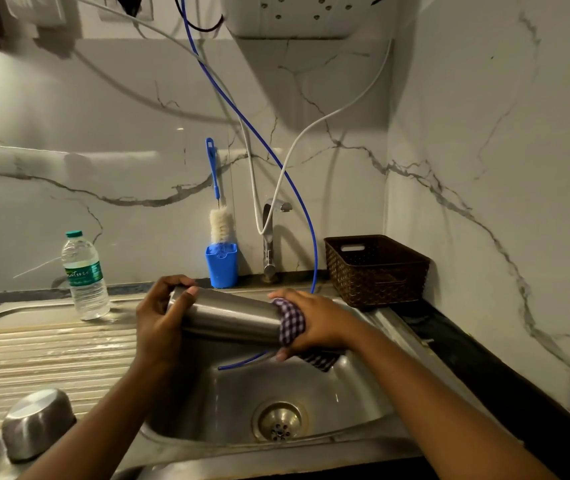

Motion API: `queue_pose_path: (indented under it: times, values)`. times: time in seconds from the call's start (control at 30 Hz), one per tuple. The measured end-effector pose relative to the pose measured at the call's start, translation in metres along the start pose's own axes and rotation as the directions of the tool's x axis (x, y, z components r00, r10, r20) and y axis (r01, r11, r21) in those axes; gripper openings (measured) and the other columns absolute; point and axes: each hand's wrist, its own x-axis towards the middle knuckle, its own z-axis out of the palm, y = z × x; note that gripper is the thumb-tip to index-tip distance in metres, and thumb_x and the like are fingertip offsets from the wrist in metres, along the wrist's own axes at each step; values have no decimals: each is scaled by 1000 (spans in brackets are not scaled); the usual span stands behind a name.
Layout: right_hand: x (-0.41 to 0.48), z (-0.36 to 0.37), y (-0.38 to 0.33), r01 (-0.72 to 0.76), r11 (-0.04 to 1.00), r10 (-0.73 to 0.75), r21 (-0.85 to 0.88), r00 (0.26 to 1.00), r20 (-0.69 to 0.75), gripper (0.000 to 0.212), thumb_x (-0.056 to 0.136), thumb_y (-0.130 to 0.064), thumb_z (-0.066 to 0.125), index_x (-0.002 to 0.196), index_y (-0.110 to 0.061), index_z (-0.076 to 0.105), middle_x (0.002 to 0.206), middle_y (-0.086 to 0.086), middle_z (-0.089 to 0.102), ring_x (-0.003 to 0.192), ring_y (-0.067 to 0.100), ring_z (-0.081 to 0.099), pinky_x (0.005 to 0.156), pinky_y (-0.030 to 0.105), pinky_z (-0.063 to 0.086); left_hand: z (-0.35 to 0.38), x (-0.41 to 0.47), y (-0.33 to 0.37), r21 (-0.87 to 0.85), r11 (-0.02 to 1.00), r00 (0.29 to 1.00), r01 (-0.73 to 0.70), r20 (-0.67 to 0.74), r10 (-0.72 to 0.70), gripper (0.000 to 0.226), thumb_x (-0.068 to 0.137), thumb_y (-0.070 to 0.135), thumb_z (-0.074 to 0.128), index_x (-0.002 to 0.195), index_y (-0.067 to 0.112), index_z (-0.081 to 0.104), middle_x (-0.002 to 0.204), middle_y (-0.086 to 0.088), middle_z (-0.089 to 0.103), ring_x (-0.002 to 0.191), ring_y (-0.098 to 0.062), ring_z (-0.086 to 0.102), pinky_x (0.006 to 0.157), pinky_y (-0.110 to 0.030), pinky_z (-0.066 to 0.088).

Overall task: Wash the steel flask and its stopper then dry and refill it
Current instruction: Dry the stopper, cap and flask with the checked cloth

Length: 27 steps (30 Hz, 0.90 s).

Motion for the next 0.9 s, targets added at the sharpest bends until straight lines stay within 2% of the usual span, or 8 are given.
queue_pose_path:
  times: [0.1, 0.2, 0.3, 0.43, 0.53, 0.6, 0.73, 0.9]
  values:
    - [-7, -13, 26, -76, 938, 71, 340, 997, 27, 83, 52, -42, 86, 123, -47, 44, 124, -7, 56, 112, 15, 55, 96, 44, 49, -5, 4, -2, -107, 993, 997, 45, -54, -51, 19, 64, 46, 61, 78, 34, 64, 85, 12, 62, 85, -9, 54, 77, -32, 44]
    - [-5, -14, 25, -11, 938, 33, 347, 998, -58, 72, 56, -34, 87, 117, -41, 49, 116, -7, 59, 107, 13, 58, 91, 40, 53, -6, 7, -1, -173, 981, 995, 87, -38, -95, 22, 64, 44, 62, 81, 31, 61, 92, 7, 59, 88, -12, 52, 67, -23, 46]
    - [-2, -11, 19, 90, 986, -56, 137, 971, -232, 72, 57, -35, 85, 117, -40, 45, 117, -11, 56, 106, 10, 57, 89, 36, 53, -9, 14, -3, -220, 934, 959, 281, 43, -279, 9, 88, 28, 55, 92, 30, 62, 109, -4, 55, 95, -22, 51, 65, -29, 47]
    - [4, -6, 17, 195, 911, -349, -362, 832, -430, 76, 62, -38, 80, 124, -32, 37, 115, 0, 56, 101, 19, 58, 76, 40, 56, -16, 21, 0, -287, 627, 675, 724, 105, -730, 47, 86, 44, 59, 124, 21, 45, 119, -16, 46, 105, -34, 51, 80, -53, 50]
    - [4, 0, 18, 191, 800, -490, -569, 755, -436, 73, 66, -39, 78, 127, -23, 41, 114, 3, 56, 95, 20, 57, 68, 36, 56, -18, 23, 0, -198, 571, 595, 796, 86, -799, 53, 82, 47, 63, 122, 19, 42, 114, -15, 43, 102, -35, 50, 83, -56, 49]
    - [7, 3, 19, 162, 805, -446, -570, 800, -402, 77, 66, -38, 79, 130, -24, 38, 117, 4, 55, 98, 20, 56, 72, 37, 55, -14, 20, -1, -164, 618, 631, 769, 41, -775, 38, 86, 41, 62, 110, 14, 51, 99, -15, 51, 88, -30, 53, 81, -52, 50]
    - [4, 3, 3, 53, 938, -120, -343, 976, -180, 90, 68, -48, 76, 141, -30, 27, 138, -1, 39, 122, 18, 41, 101, 39, 41, 0, 9, 5, -30, 863, 863, 505, -16, -506, 11, 91, 28, 57, 87, 18, 59, 91, -10, 57, 86, -28, 55, 87, -48, 47]
    - [5, 27, -40, 97, 937, -138, -335, 985, -102, 97, 69, -52, 75, 145, -28, 20, 142, 2, 34, 129, 21, 35, 104, 39, 34, 17, -14, 11, 93, 976, 964, 197, 163, -210, 2, 88, 13, 62, 88, 15, 61, 88, 1, 63, 80, -12, 59, 63, -17, 44]
